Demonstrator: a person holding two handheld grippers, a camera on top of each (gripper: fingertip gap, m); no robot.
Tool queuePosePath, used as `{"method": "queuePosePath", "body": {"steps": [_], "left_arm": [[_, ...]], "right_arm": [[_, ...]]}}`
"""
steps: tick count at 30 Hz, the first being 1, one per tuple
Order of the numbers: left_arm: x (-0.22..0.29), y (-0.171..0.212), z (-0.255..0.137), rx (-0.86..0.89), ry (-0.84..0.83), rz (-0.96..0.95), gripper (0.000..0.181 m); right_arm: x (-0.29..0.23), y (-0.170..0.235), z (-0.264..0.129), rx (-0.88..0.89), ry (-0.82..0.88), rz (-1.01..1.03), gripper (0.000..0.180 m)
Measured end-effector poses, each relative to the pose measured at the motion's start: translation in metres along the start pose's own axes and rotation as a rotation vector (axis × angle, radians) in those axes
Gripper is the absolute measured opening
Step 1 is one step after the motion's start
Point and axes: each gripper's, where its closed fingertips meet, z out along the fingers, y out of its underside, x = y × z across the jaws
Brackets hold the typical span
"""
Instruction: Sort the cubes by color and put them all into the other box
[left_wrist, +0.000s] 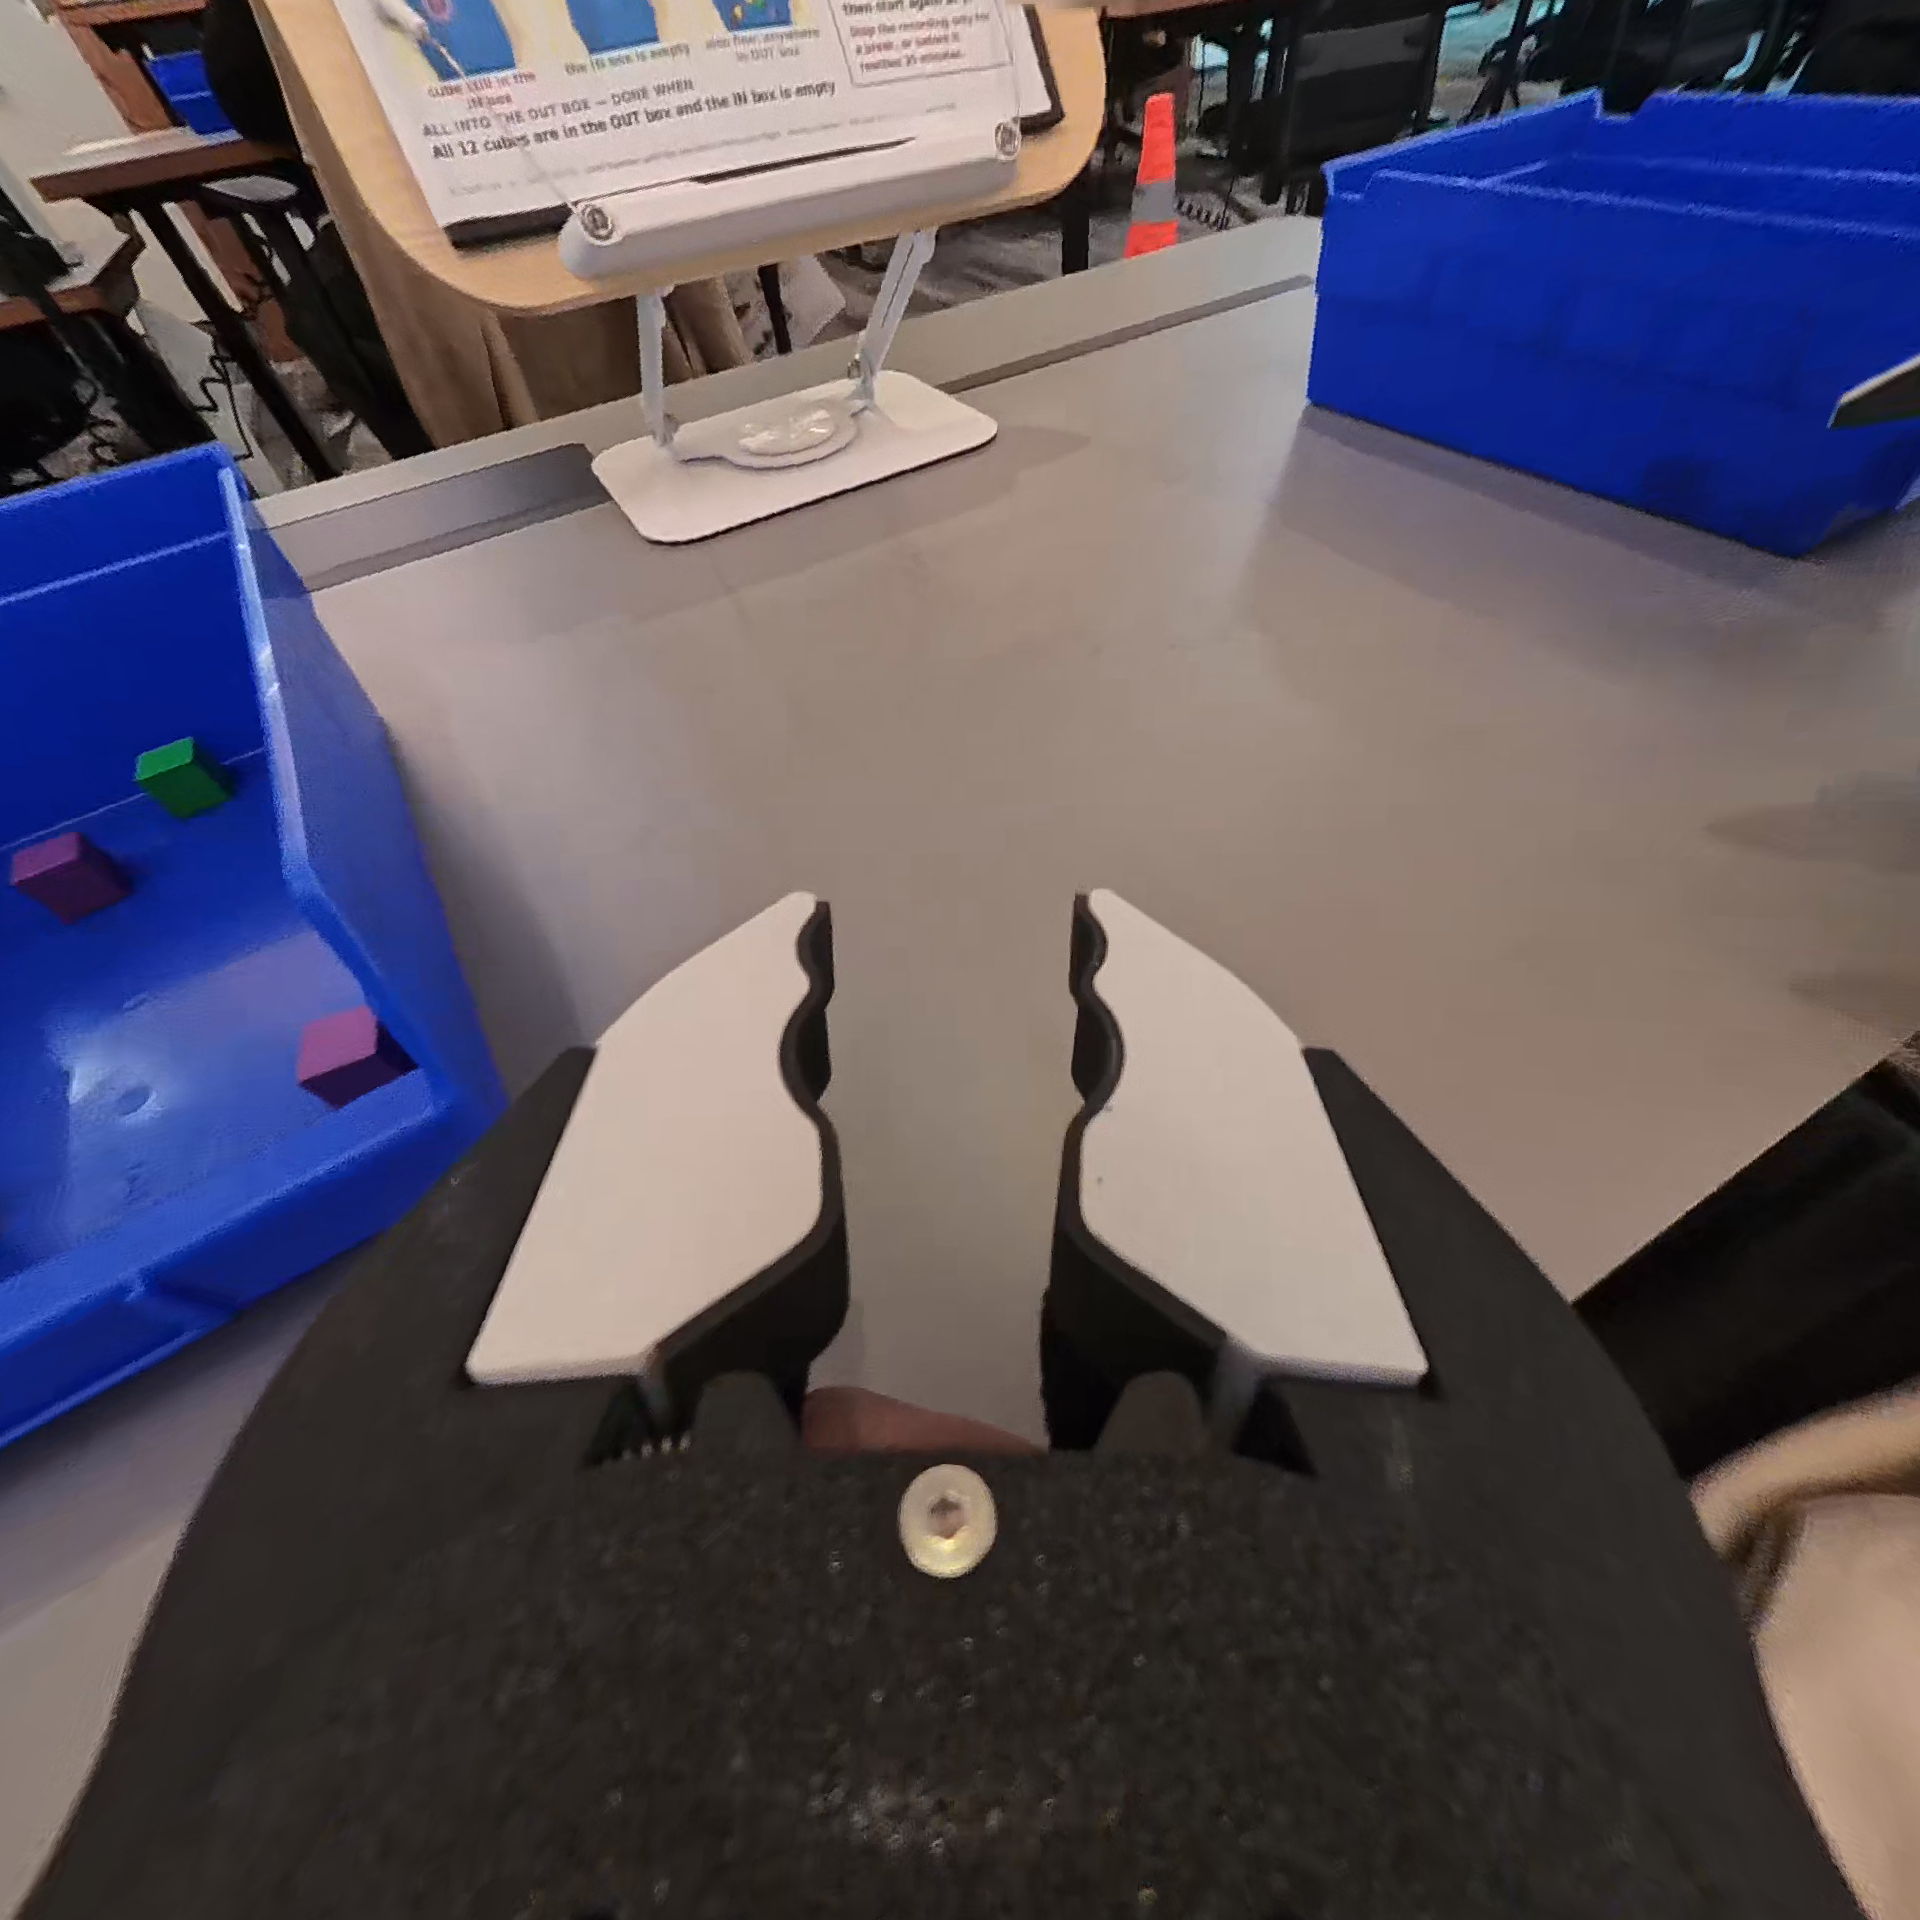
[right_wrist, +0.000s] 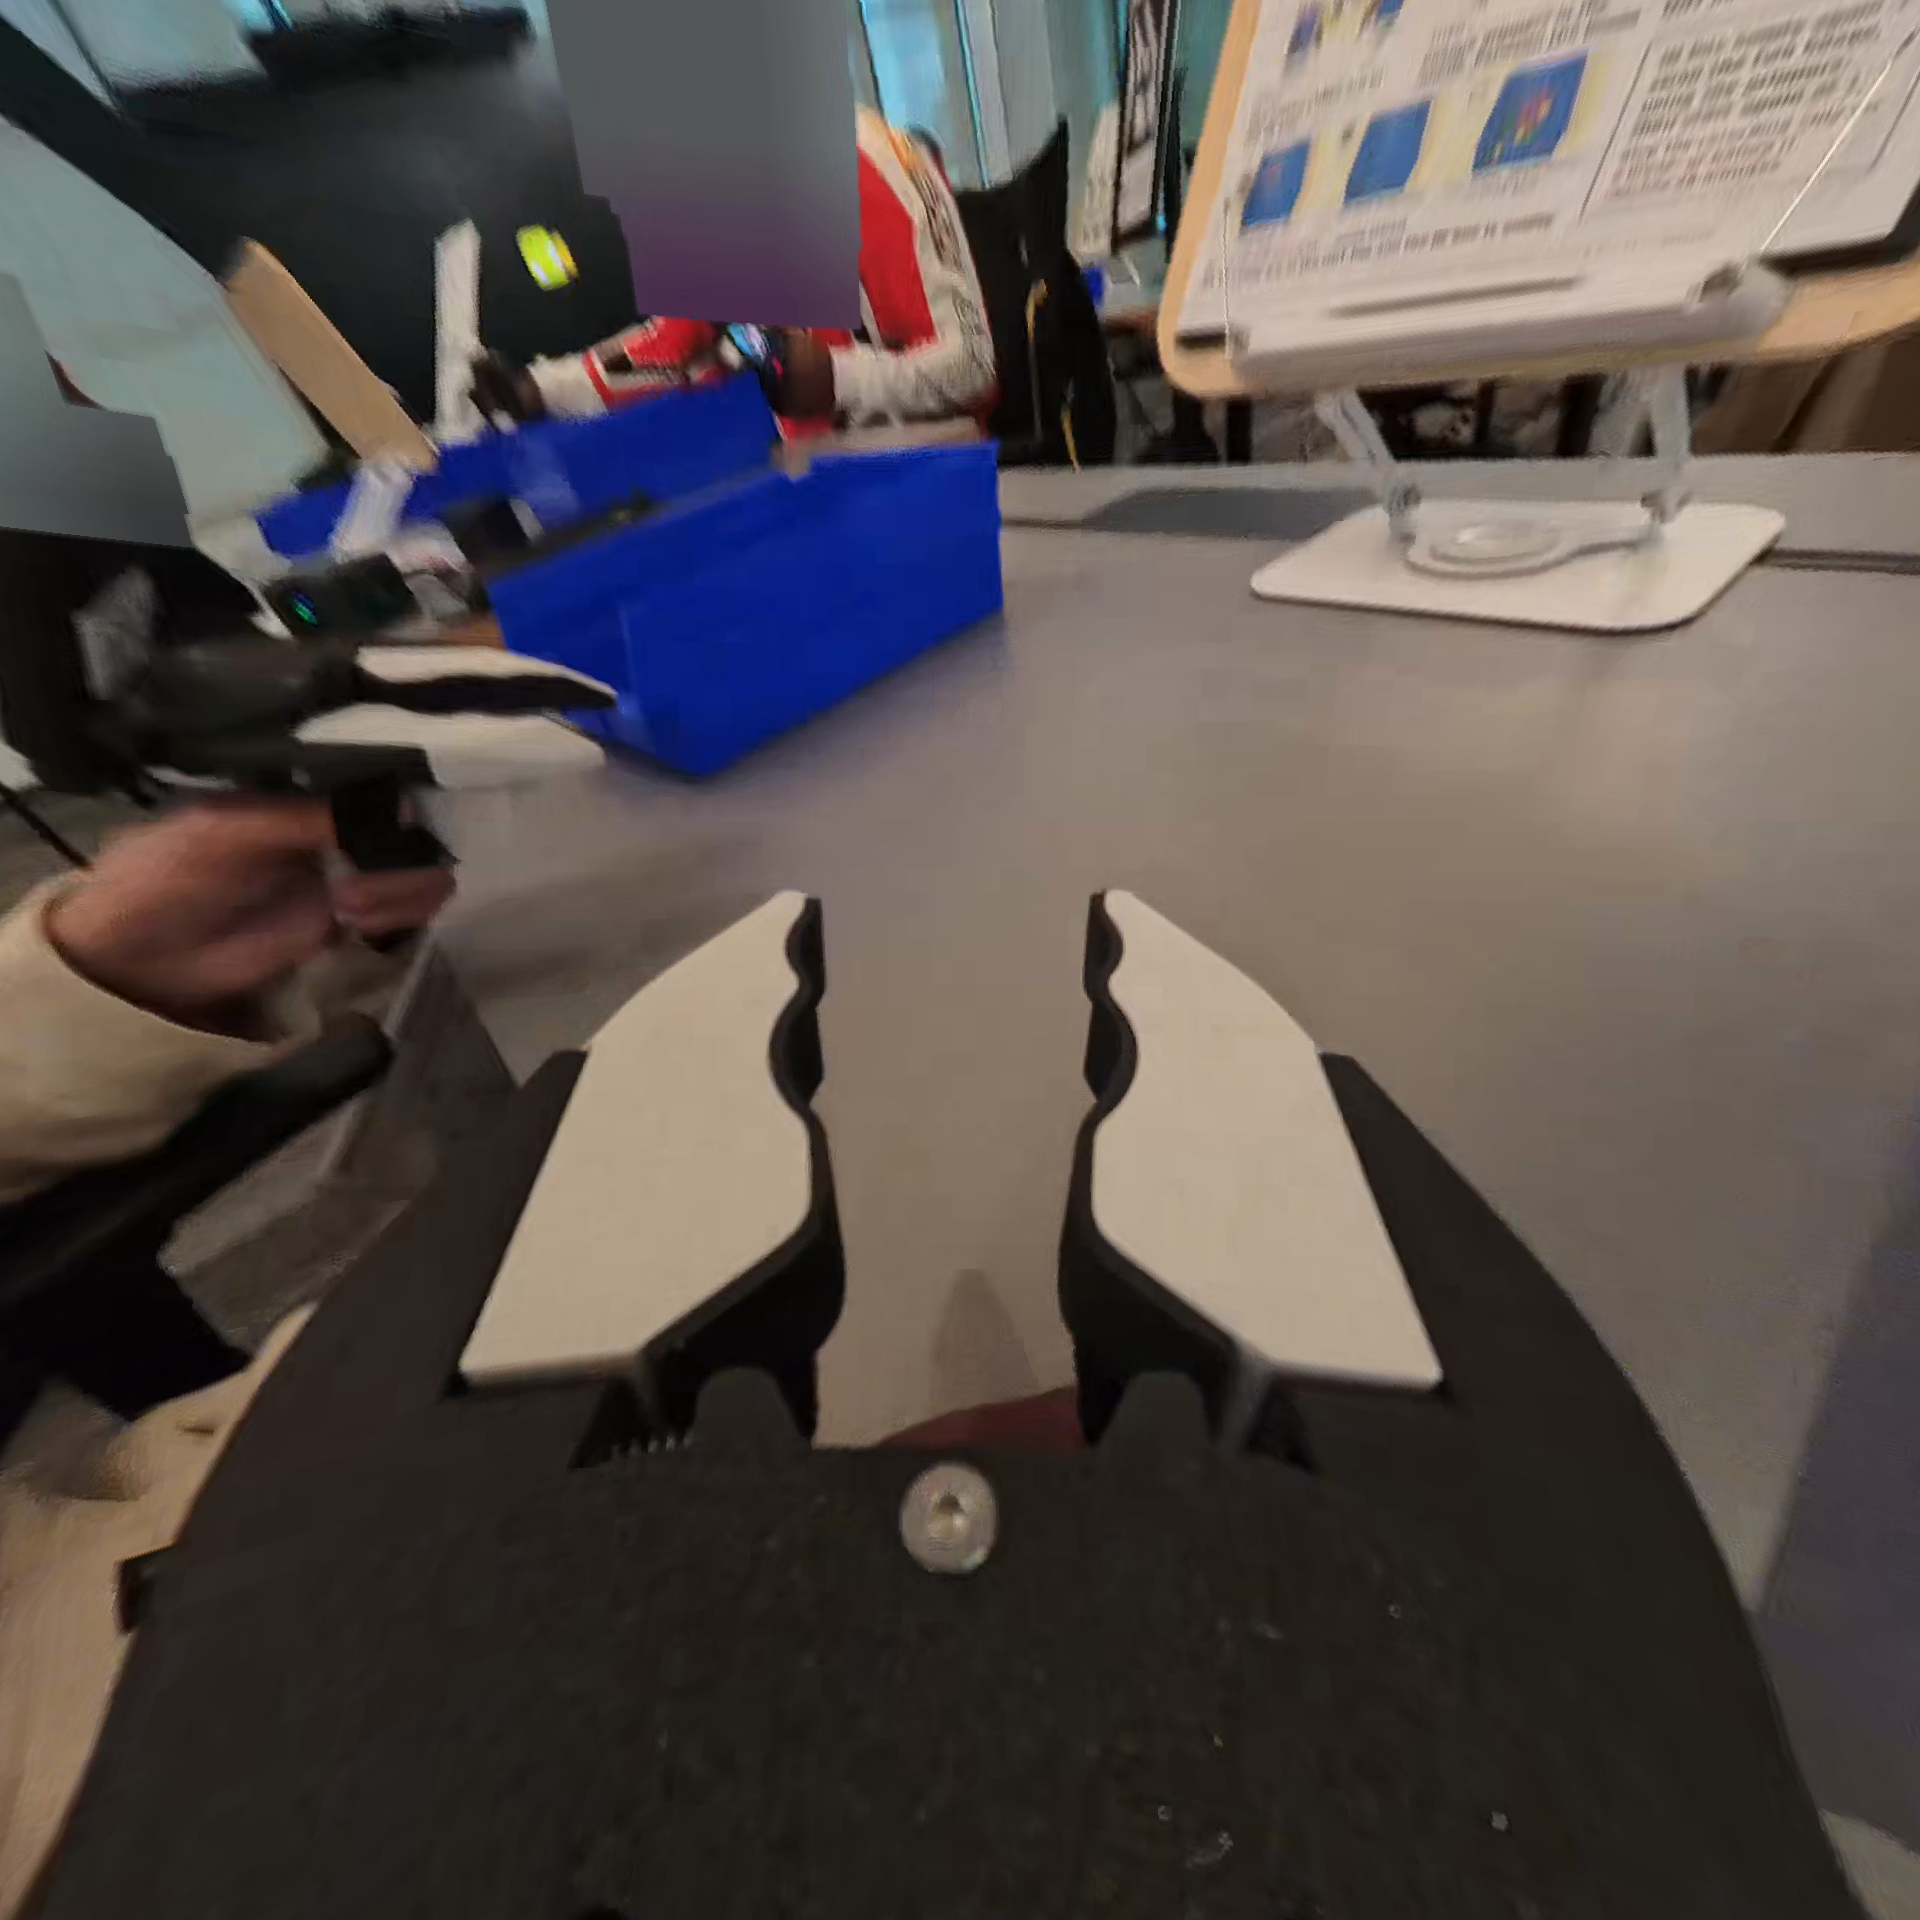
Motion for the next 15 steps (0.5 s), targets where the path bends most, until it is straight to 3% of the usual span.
{"method": "queuePosePath", "body": {"steps": [5, 8, 11, 15], "left_arm": [[-0.024, -0.016, -0.010, 0.021, -0.032, -0.014, 0.044], [-0.096, -0.055, -0.011, 0.068, -0.199, -0.082, 0.031], [-0.187, -0.064, 0.032, -0.060, -0.299, -0.190, 0.040], [-0.276, -0.031, 0.113, -0.327, -0.324, -0.386, 0.051]], "right_arm": [[-0.010, 0.019, 0.011, -0.058, -0.019, -0.005, 0.046], [-0.009, 0.018, 0.010, -0.050, -0.012, -0.024, 0.045], [-0.008, 0.023, 0.012, -0.076, -0.022, -0.027, 0.045], [-0.009, 0.022, 0.010, -0.084, -0.045, 0.008, 0.044]]}}
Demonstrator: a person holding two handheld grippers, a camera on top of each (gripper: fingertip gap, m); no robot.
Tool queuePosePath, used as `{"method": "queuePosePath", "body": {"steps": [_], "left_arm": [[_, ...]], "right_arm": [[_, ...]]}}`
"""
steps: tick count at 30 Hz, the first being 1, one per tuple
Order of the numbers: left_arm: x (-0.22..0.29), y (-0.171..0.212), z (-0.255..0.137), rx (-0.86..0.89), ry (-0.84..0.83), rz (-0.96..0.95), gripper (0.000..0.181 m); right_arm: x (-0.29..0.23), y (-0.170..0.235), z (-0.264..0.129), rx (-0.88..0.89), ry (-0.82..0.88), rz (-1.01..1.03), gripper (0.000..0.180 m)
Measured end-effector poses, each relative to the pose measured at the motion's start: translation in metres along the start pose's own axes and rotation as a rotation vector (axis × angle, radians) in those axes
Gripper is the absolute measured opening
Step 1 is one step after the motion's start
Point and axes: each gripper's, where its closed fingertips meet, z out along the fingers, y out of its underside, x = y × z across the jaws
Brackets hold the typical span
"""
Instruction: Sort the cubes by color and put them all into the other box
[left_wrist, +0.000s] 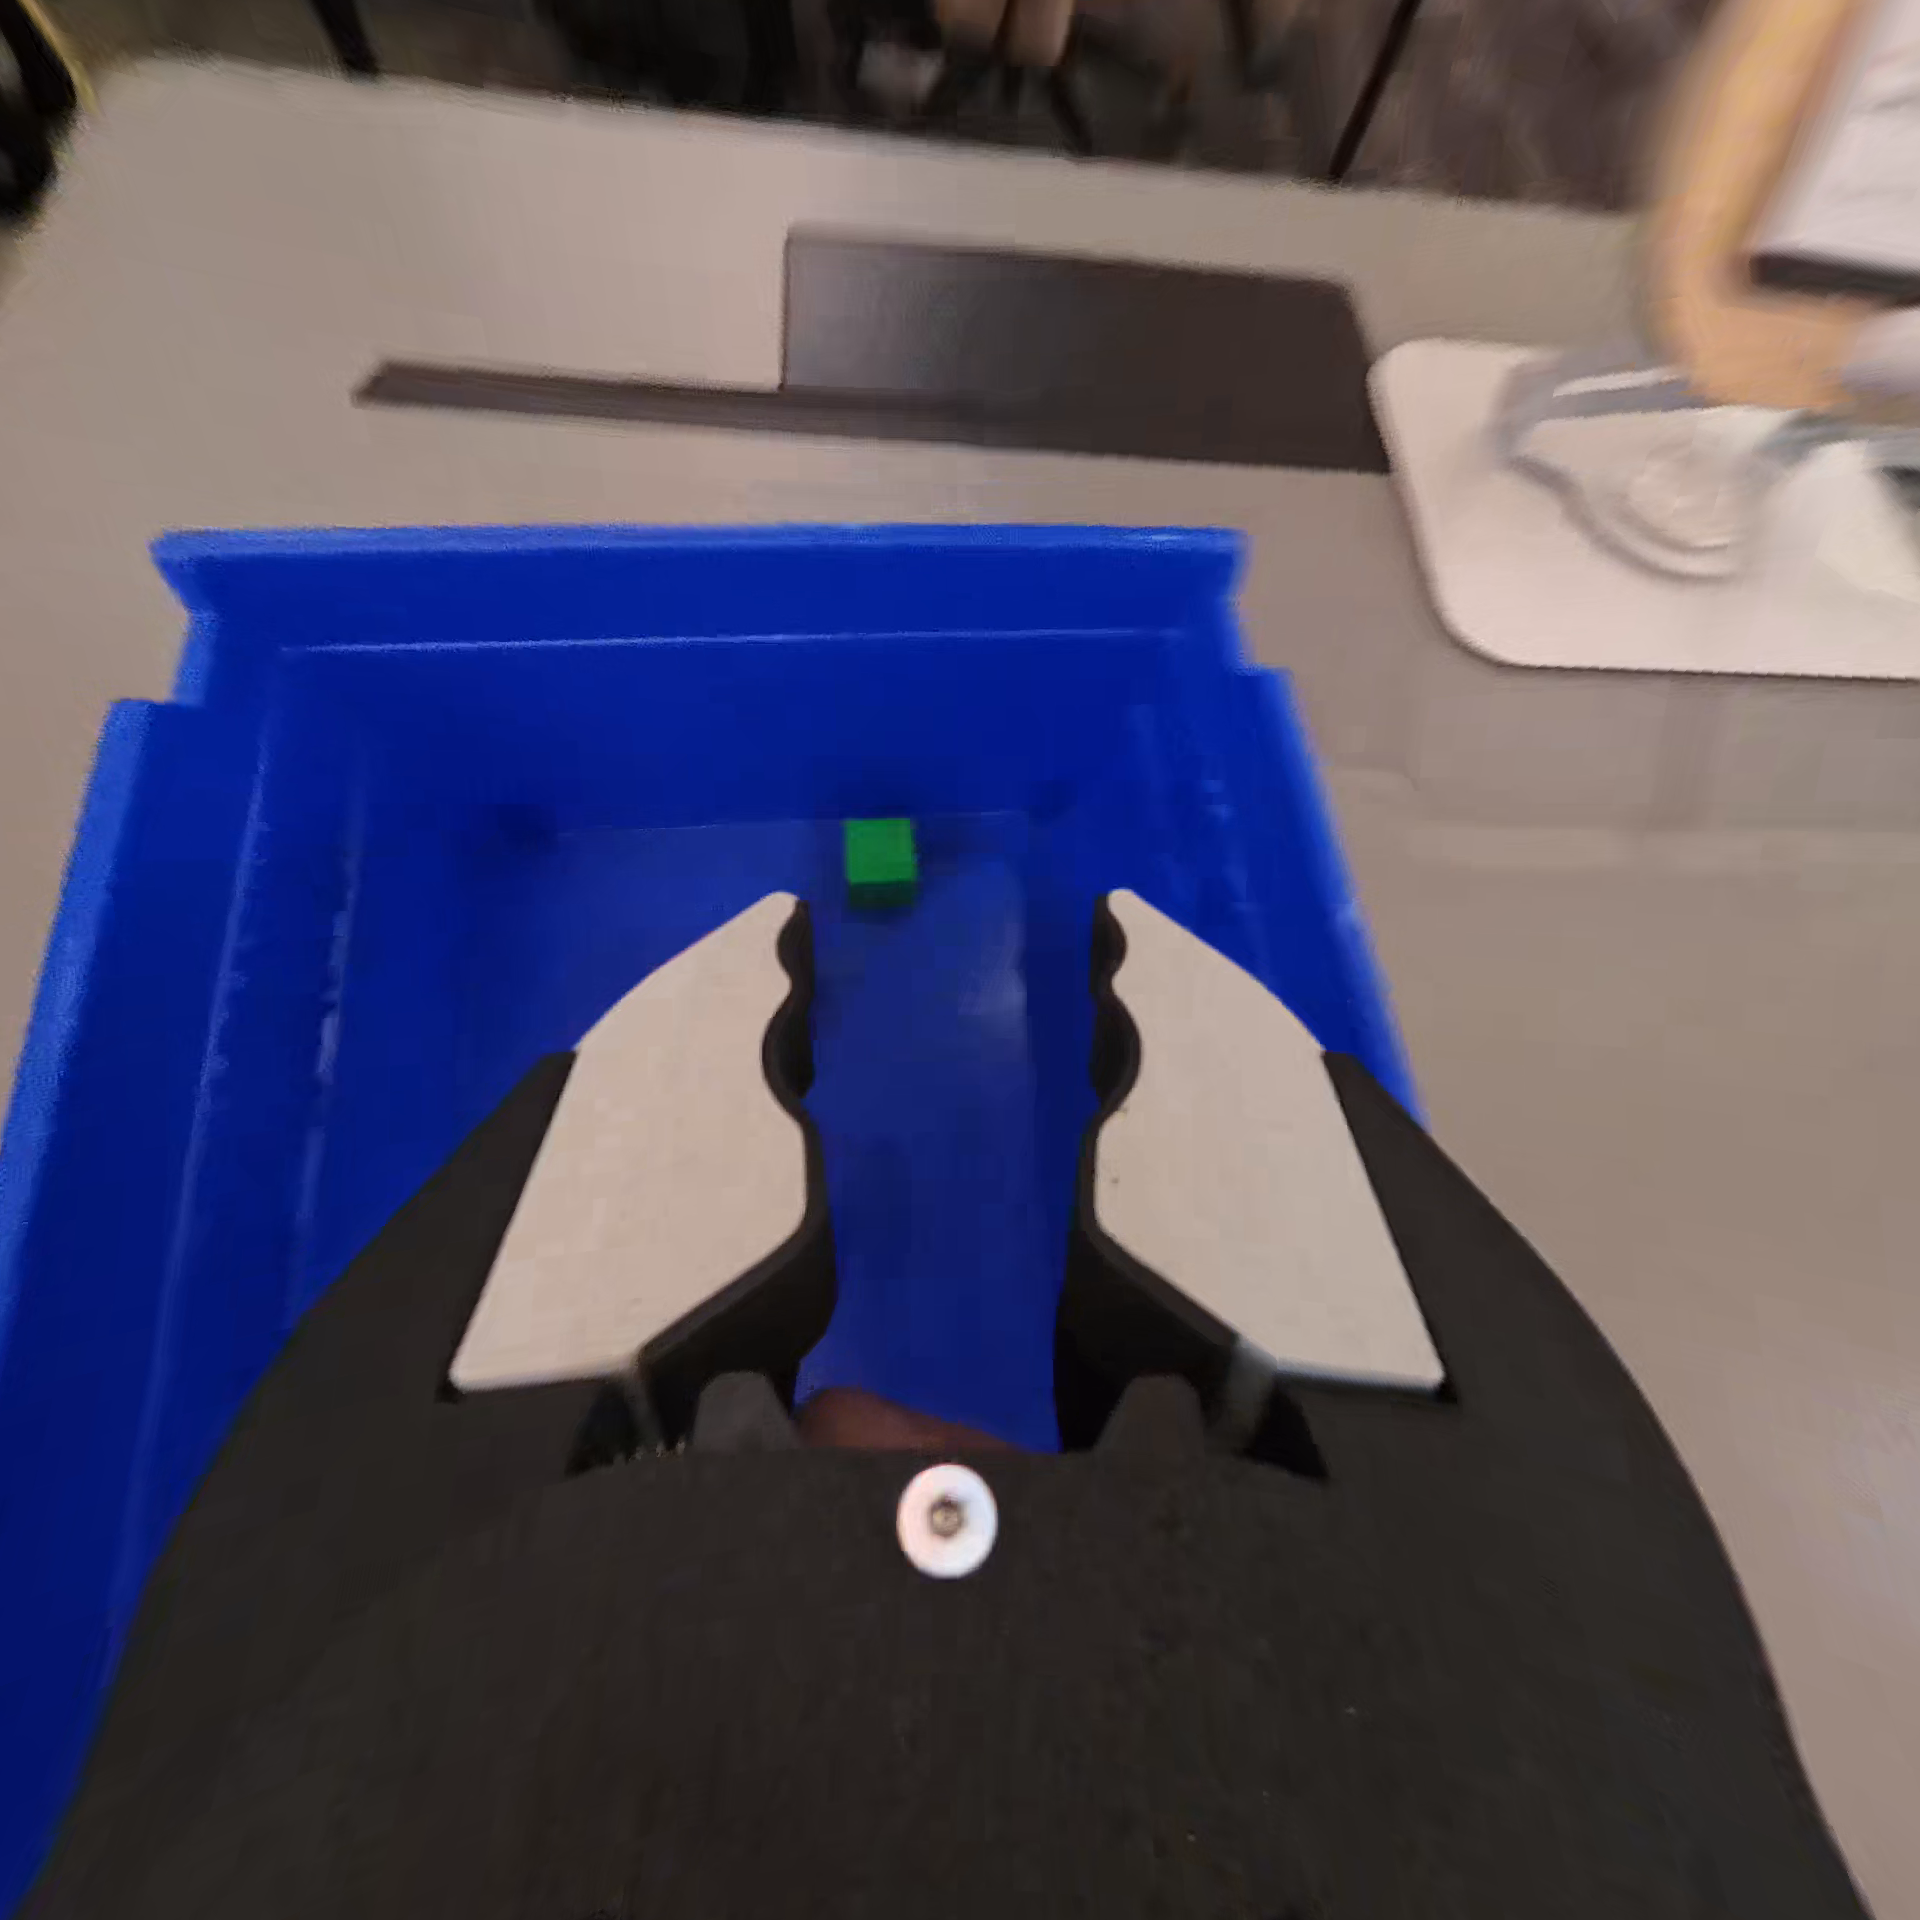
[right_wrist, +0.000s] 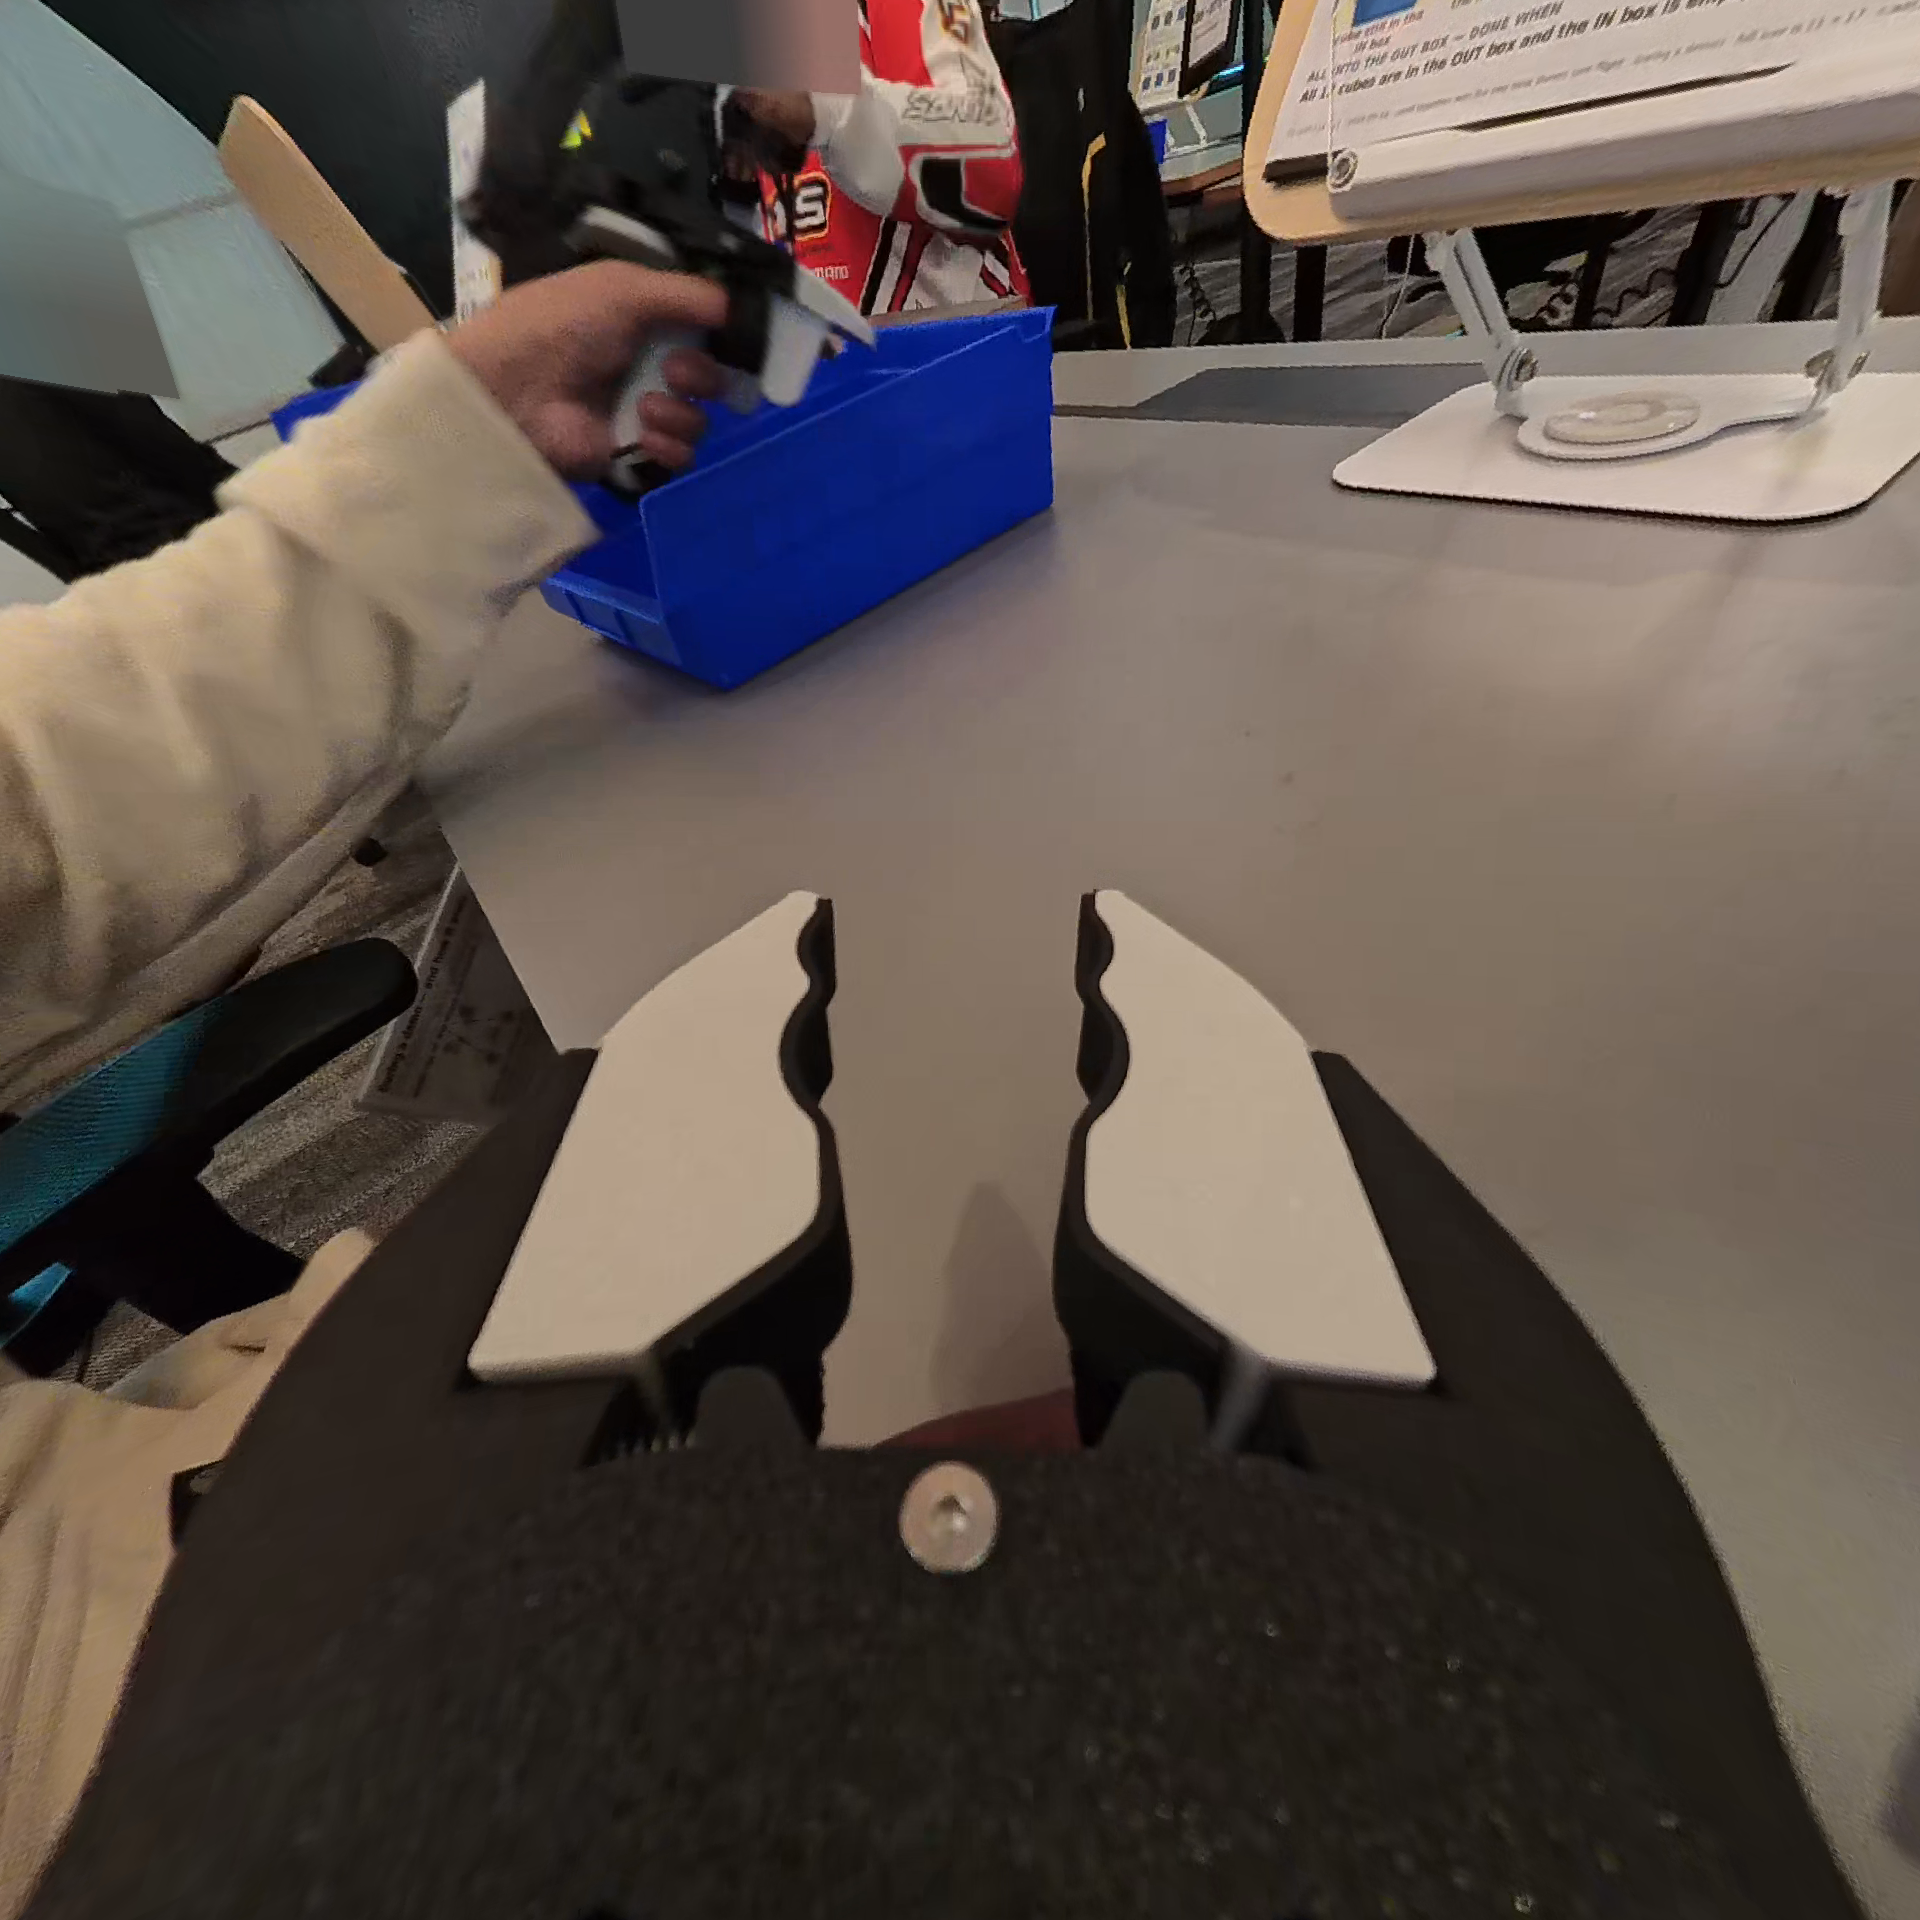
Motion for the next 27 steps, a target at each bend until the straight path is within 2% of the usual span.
{"method": "queuePosePath", "body": {"steps": [4, 10, 11, 13, 16, 18, 23, 27], "left_arm": [[-0.027, 0.010, 0.067, -0.201, -0.057, -0.047, 0.052], [-0.038, 0.037, 0.101, -0.354, -0.124, 0.007, 0.050], [-0.041, 0.037, 0.101, -0.357, -0.144, 0.035, 0.024], [-0.037, 0.039, 0.101, -0.369, -0.122, 0.057, 0.022], [-0.030, 0.041, 0.089, -0.380, -0.076, 0.068, 0.022], [-0.024, 0.031, 0.072, -0.306, -0.045, 0.088, 0.022], [0.005, 0.013, -0.003, -0.055, 0.077, 0.144, 0.022], [0.031, 0.022, -0.065, 0.138, 0.187, 0.199, 0.021]], "right_arm": [[0.005, 0.000, -0.007, 0.003, 0.020, -0.008, 0.044], [0.009, -0.002, -0.014, 0.011, 0.015, 0.010, 0.043], [0.009, -0.001, -0.013, 0.007, 0.013, 0.010, 0.042], [0.009, 0.001, -0.011, -0.003, 0.007, 0.011, 0.042], [0.006, 0.001, -0.009, -0.010, -0.008, 0.011, 0.041], [0.006, -0.001, -0.010, -0.006, -0.003, -0.006, 0.041], [0.012, -0.005, -0.016, 0.016, 0.017, -0.001, 0.039], [0.017, -0.009, -0.018, 0.029, 0.021, 0.032, 0.039]]}}
